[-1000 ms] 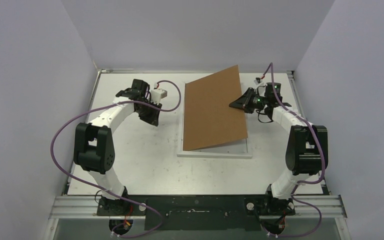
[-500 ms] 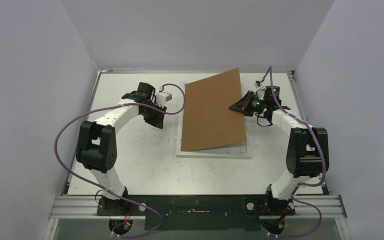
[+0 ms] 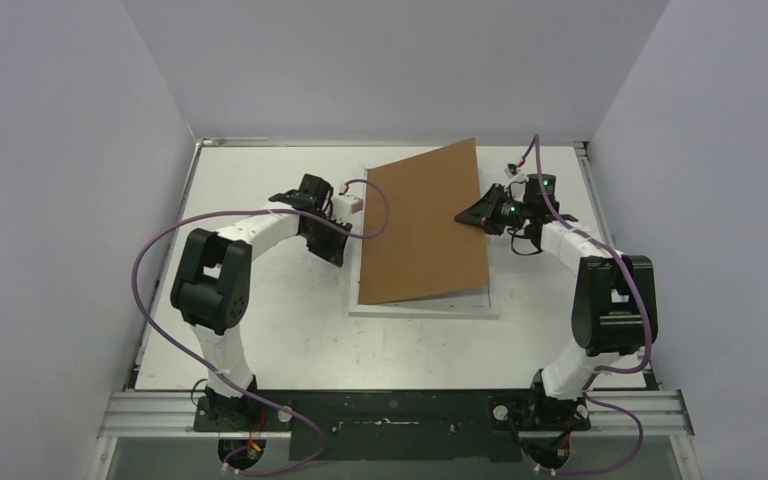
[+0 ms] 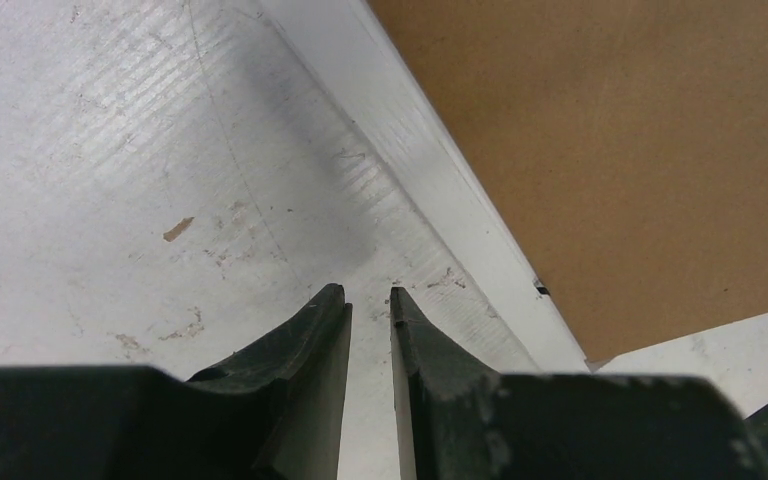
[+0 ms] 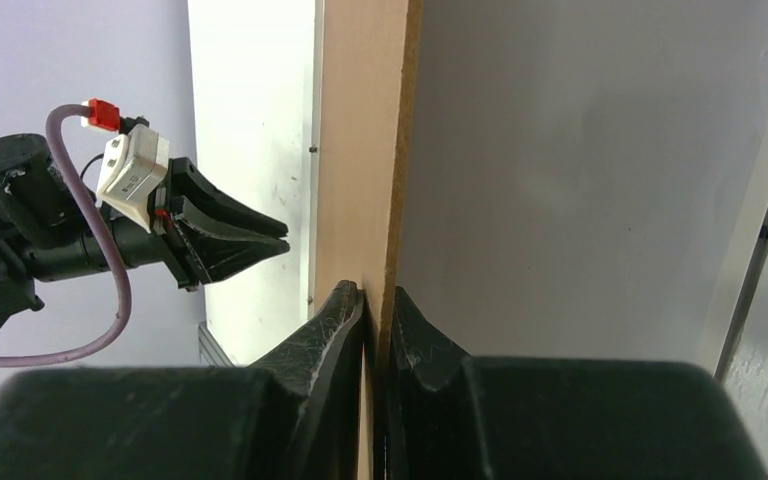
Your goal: Put the photo into the frame
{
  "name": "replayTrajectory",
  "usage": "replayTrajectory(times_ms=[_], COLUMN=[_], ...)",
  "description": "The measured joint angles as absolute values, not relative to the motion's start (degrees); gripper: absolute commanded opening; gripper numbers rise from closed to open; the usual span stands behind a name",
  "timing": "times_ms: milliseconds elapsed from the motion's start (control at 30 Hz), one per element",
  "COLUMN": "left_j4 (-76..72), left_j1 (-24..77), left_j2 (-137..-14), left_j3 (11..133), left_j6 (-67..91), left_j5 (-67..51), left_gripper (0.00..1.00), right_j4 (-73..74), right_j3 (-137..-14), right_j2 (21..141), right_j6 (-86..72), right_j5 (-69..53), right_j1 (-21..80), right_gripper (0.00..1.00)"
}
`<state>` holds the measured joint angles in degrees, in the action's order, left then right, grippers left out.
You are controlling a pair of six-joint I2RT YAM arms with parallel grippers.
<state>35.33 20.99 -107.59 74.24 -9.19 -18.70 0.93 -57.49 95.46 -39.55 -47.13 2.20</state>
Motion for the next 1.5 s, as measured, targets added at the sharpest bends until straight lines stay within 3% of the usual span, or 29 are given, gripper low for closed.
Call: replayTrajectory(times_ms=[433,600,733,1500], left_j4=[33.74,33.56,33.67,34.50], left_j1=[21.76,21.76,21.74,21.26], left_j2=[-112.46,-112.55,-112.55,-112.53], left_j3=[76.49,77.03,77.03,77.03], left_j6=[-8.56,-8.62,-9.04,-10.33], left_j5=[-16.49,-15.81,-15.16,-12.53], left_gripper=[0.20,0.20,0.20,0.20], right_j4=[3.49,4.82,8.16,20.38], right_j3=[-59.42,-59.75,-60.25,-66.57], right_j2=[97.78,98.89,100.77,98.76], right_j6=[-35.51,-33.23,-29.80,-25.02], right_j5=[-44.47,-41.93,-35.27,-10.22], right_j1=[4.78,5.10,6.92,17.39], right_gripper=[0.15,0.37,0.48,0.55])
